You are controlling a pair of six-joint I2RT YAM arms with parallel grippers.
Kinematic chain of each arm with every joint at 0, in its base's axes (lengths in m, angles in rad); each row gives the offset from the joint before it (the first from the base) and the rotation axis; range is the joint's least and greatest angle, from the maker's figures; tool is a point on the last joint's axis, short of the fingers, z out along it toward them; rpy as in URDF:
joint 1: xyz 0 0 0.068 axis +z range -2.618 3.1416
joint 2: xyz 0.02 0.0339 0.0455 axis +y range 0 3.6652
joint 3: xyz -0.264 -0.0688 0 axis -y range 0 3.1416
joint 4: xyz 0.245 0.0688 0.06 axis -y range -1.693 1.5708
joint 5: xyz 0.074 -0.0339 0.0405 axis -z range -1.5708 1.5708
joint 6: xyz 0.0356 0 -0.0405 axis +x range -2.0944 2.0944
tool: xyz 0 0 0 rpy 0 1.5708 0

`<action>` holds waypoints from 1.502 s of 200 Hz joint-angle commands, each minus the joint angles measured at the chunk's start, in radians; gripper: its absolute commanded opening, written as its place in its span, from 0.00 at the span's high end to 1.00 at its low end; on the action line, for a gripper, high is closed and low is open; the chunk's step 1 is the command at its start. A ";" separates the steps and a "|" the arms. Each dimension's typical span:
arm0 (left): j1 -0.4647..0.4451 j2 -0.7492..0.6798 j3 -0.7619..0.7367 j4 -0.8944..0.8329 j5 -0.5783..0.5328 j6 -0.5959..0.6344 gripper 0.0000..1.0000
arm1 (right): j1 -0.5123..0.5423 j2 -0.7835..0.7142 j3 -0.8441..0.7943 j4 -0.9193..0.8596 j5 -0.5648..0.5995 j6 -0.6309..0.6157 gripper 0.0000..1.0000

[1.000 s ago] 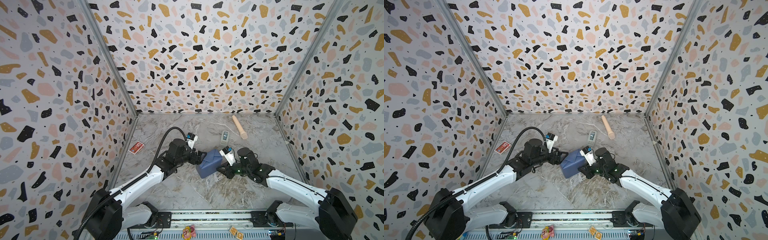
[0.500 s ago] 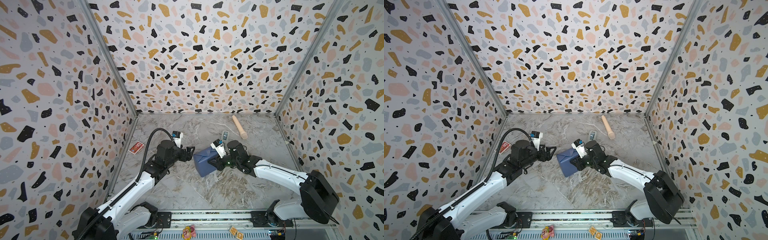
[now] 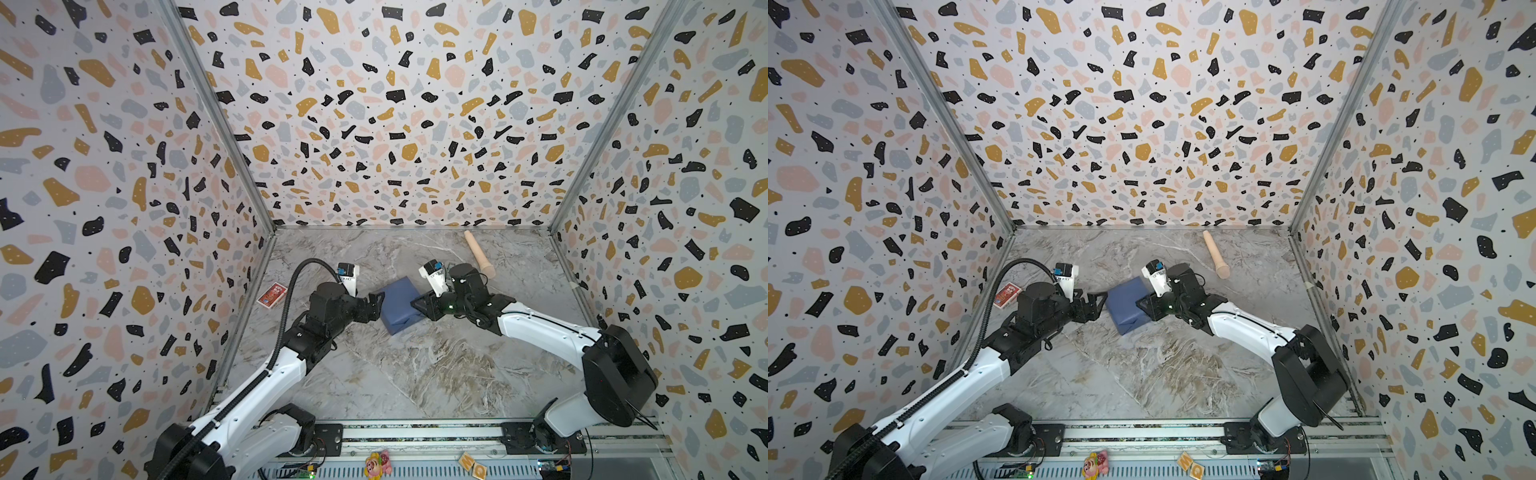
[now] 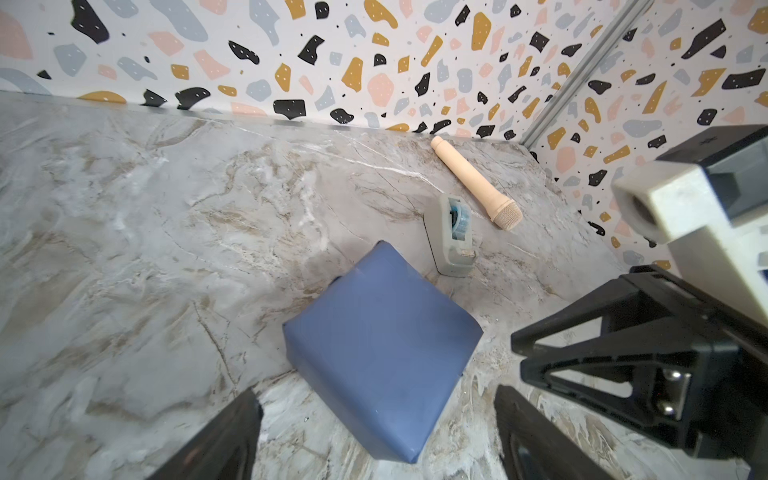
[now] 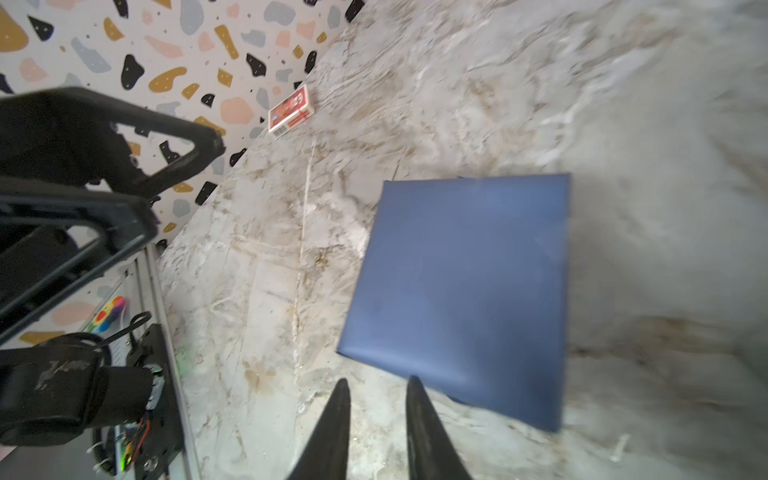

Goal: Wrap the gift box in paper

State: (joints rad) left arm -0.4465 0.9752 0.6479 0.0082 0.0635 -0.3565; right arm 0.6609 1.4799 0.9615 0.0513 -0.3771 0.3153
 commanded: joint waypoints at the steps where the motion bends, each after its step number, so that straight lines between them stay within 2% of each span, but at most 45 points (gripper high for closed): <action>1: 0.009 -0.045 -0.025 0.072 -0.111 0.003 0.09 | -0.049 -0.114 -0.044 -0.093 0.180 -0.065 0.69; 12: 0.011 -0.058 -0.026 0.078 -0.174 0.012 0.08 | -0.084 -0.157 -0.078 -0.110 0.271 -0.064 0.64; 29: 0.012 -0.071 -0.037 0.104 -0.300 0.032 0.06 | -0.150 -0.236 -0.153 -0.095 0.443 -0.037 0.44; 55: 0.017 -0.075 -0.078 0.180 -0.513 0.057 0.00 | -0.228 -0.351 -0.317 0.044 0.671 -0.068 0.32; 67: 0.023 -0.075 -0.118 0.235 -0.607 0.081 0.00 | -0.260 -0.382 -0.372 0.106 0.751 -0.082 0.23; 92: 0.049 -0.065 -0.236 0.458 -0.781 0.162 0.01 | -0.323 -0.391 -0.461 0.244 0.917 -0.087 0.02; 111: 0.083 -0.020 -0.334 0.647 -0.859 0.237 0.01 | -0.373 -0.348 -0.507 0.348 0.954 -0.125 0.01; 130: 0.127 0.068 -0.387 0.790 -0.836 0.305 0.00 | -0.417 -0.286 -0.556 0.466 0.941 -0.169 0.01; 147: 0.182 0.154 -0.391 0.851 -0.741 0.350 0.01 | -0.440 -0.231 -0.611 0.609 0.915 -0.193 0.01; 165: 0.254 0.239 -0.391 0.903 -0.617 0.314 0.01 | -0.466 -0.173 -0.679 0.805 0.836 -0.219 0.01; 176: 0.294 0.284 -0.410 0.976 -0.530 0.275 0.01 | -0.479 -0.163 -0.661 0.777 0.775 -0.226 0.01; 188: 0.330 0.345 -0.432 1.080 -0.447 0.246 0.01 | -0.491 -0.155 -0.675 0.839 0.731 -0.245 0.01; 207: 0.342 0.428 -0.433 1.172 -0.387 0.263 0.01 | -0.533 -0.161 -0.718 0.945 0.644 -0.260 0.00; 219: 0.342 0.454 -0.401 1.130 -0.329 0.287 0.01 | -0.570 -0.155 -0.733 1.001 0.583 -0.252 0.00; 240: 0.342 0.478 -0.410 1.165 -0.275 0.310 0.00 | -0.620 -0.068 -0.793 1.202 0.509 -0.245 0.00; 252: 0.342 0.517 -0.456 1.291 -0.258 0.313 0.00 | -0.615 -0.022 -0.803 1.236 0.451 -0.273 0.01; 260: 0.342 0.533 -0.461 1.330 -0.257 0.310 0.01 | -0.602 0.027 -0.800 1.323 0.470 -0.290 0.01; 274: 0.341 0.503 -0.436 1.229 -0.265 0.321 0.00 | -0.580 0.004 -0.760 1.194 0.496 -0.299 0.01; 300: 0.338 0.497 -0.443 1.241 -0.271 0.319 0.01 | -0.580 0.004 -0.763 1.202 0.497 -0.300 0.01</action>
State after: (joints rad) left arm -0.1078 1.4906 0.2081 1.1645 -0.2222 -0.0547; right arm 0.0780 1.5036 0.1699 1.2098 0.1371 0.0372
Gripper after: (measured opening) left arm 0.995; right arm 0.991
